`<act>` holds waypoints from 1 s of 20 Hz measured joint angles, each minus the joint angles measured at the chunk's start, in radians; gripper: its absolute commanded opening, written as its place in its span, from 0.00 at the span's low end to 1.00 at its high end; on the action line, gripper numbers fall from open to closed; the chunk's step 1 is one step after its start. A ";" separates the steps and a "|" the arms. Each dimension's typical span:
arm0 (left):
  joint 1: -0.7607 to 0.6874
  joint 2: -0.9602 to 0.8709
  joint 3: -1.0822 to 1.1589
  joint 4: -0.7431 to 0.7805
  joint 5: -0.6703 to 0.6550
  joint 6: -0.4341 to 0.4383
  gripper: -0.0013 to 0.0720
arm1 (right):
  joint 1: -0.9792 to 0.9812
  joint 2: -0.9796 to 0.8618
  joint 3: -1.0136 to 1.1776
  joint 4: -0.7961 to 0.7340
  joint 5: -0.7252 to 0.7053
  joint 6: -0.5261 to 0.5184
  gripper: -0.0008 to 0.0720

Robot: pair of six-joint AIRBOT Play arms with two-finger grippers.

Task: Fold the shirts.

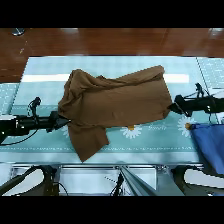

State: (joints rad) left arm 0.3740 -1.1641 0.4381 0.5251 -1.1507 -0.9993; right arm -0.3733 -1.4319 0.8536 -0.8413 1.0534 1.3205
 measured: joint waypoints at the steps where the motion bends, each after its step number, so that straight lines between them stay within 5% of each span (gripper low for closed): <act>1: 0.000 0.001 0.013 -0.015 -0.001 0.006 0.05 | 0.018 -0.008 0.043 0.003 0.024 -0.003 0.04; 8: -0.001 0.111 0.426 -0.431 0.021 0.103 0.05 | 0.066 0.008 0.715 0.018 0.184 0.066 0.04; 11: -0.001 0.151 0.769 -0.463 0.058 0.068 0.05 | 0.068 0.058 1.072 0.017 0.198 0.114 0.04; 16: 0.011 0.222 1.308 -0.031 0.077 -0.266 0.05 | 0.070 0.274 1.281 -0.043 0.152 0.148 0.04; 20: 0.018 0.349 1.521 0.324 0.045 -0.391 0.05 | 0.070 0.463 1.320 -0.162 0.185 0.159 0.04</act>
State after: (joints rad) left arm 0.3920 -0.8150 1.9591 0.8494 -1.1053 -1.3907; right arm -0.3031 -0.9691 2.1735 -1.0031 1.2385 1.4792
